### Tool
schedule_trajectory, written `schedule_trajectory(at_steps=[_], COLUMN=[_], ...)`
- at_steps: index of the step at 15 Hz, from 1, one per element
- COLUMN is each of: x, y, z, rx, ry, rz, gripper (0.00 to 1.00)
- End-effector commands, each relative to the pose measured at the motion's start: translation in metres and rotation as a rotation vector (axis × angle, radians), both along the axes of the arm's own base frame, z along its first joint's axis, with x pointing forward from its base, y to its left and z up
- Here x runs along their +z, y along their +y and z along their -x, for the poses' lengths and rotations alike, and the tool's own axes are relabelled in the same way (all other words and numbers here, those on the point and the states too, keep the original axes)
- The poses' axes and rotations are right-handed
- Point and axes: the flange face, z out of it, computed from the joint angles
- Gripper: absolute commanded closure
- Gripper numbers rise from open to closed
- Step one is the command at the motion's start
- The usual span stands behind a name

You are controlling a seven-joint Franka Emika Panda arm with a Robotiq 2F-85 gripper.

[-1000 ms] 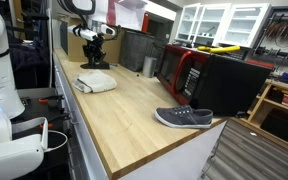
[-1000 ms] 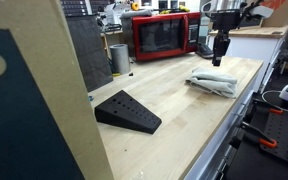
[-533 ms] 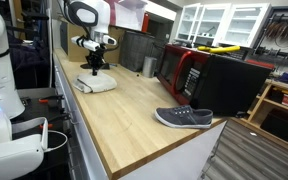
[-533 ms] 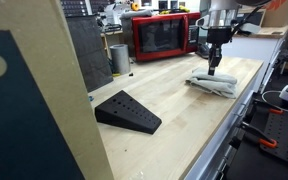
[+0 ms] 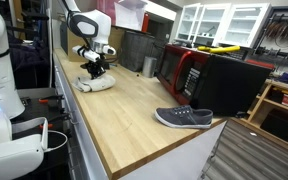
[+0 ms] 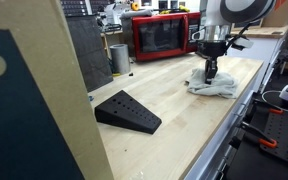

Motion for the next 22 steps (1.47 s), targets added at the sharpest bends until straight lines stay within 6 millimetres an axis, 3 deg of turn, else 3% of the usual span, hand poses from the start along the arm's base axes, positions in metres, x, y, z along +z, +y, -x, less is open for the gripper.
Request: schedule_trajectory(at_steps=[1, 8, 14, 19, 22], x=[-0.003, 0.001, 0.041, 0.074, 0.077], y=[0.019, 0.059, 0.069, 0.062, 0.041], z=[-0.003, -0.003, -0.005, -0.005, -0.005], rx=[0.05, 0.152, 0.209, 0.18, 0.123], ry=[-0.039, -0.106, -0.262, -0.308, -0.268], rz=[-0.022, 0.014, 0.067, 0.122, 0.161], gripper=[1.0, 1.0, 1.0, 1.0, 1.0])
